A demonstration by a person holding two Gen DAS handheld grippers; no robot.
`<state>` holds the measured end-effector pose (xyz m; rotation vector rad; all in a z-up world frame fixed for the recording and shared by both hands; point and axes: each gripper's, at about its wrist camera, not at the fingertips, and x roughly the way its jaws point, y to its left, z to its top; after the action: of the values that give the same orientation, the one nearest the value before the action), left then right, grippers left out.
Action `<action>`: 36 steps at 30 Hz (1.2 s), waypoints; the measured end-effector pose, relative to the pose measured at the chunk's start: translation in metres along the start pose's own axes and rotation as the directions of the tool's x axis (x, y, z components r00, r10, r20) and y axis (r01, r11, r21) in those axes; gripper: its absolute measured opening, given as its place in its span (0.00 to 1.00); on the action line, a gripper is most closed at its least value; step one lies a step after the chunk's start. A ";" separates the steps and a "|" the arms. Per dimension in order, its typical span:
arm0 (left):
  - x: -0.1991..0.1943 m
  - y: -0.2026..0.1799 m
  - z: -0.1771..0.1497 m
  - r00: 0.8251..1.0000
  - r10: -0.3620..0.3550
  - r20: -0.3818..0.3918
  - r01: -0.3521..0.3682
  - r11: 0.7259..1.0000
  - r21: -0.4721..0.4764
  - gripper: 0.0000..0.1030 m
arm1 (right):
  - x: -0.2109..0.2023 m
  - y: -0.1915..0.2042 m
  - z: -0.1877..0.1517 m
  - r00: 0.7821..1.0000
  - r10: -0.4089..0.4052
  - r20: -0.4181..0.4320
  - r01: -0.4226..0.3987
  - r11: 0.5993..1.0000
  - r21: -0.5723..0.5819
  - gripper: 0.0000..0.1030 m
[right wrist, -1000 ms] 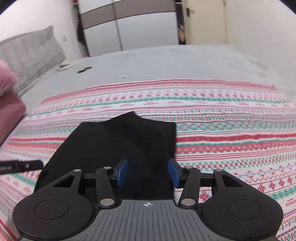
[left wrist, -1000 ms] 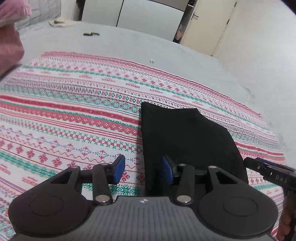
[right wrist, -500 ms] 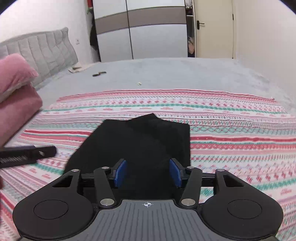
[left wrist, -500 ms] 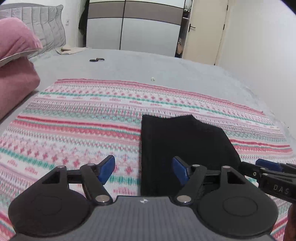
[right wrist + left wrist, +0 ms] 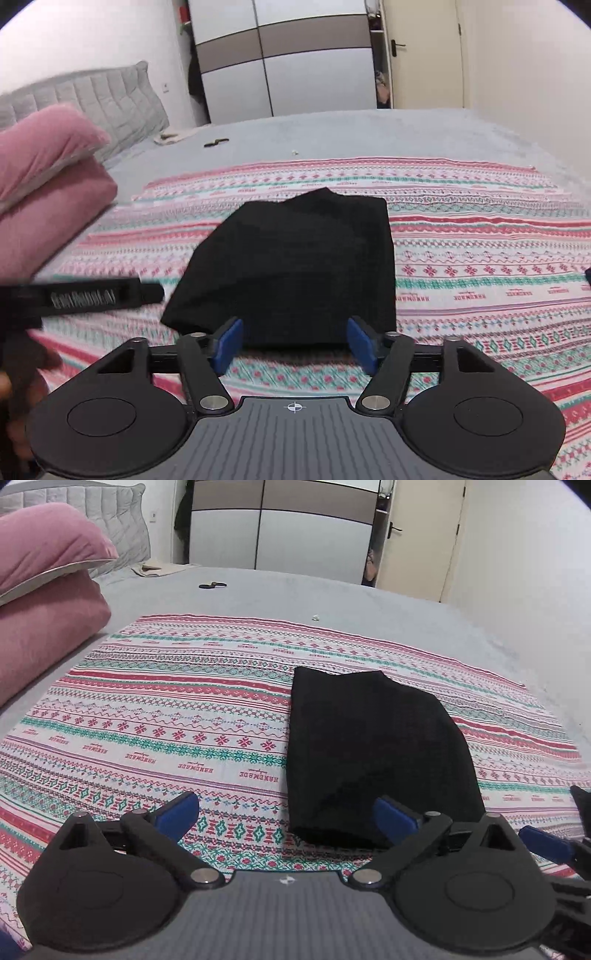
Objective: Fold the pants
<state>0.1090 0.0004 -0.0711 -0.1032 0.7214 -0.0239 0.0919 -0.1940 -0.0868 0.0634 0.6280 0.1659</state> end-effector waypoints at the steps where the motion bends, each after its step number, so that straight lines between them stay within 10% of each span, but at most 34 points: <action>1: 0.001 0.000 0.000 1.000 0.002 0.004 -0.002 1.000 0.008 1.00 | 0.003 0.000 -0.001 1.000 -0.010 -0.003 0.010 1.000 -0.021 0.66; 17: 0.014 -0.002 -0.010 0.999 0.028 -0.031 -0.026 0.998 0.060 1.00 | 0.019 -0.005 -0.008 0.996 -0.084 -0.041 0.082 0.996 -0.040 0.89; 36: 0.019 -0.006 -0.015 0.997 0.007 -0.076 -0.001 0.997 0.077 1.00 | 0.022 -0.008 -0.008 0.990 -0.130 -0.056 0.128 0.991 -0.043 0.93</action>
<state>0.1133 -0.0081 -0.0941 -0.0275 0.7965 -0.0521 0.1056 -0.1984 -0.1070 -0.0202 0.6848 0.0550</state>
